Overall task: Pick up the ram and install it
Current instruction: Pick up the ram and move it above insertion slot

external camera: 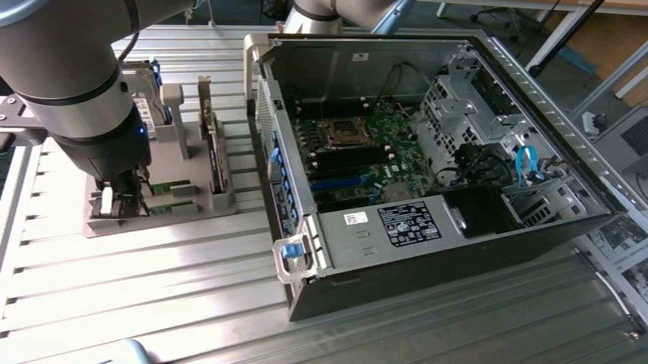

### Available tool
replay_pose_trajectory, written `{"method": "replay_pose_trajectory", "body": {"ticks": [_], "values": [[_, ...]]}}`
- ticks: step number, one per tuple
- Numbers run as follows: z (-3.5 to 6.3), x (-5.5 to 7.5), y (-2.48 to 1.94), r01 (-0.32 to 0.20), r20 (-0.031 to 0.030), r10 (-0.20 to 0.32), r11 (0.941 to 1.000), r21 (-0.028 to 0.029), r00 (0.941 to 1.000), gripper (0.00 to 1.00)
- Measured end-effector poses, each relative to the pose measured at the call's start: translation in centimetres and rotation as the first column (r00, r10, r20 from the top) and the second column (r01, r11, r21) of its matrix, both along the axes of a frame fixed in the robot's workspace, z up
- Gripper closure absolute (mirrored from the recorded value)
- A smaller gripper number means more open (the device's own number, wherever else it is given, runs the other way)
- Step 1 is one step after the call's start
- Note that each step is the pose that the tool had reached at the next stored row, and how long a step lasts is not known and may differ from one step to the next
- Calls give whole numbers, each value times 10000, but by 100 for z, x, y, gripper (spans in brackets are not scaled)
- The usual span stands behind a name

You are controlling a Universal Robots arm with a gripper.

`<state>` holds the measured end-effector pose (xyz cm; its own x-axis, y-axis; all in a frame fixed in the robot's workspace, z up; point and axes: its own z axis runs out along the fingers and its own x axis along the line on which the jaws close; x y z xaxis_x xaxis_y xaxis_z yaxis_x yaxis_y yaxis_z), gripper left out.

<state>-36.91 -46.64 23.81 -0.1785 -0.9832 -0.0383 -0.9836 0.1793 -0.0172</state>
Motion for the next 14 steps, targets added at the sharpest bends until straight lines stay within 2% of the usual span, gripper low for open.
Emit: {"method": "replay_pose_trajectory", "body": {"ticks": [4, 14], "values": [[-13, 1, 19, -58, 1, 58, 10000, 0, 10000, 64], [-31, 0, 21, -957, 0, 957, 9954, -2, 9954, 64]]}}
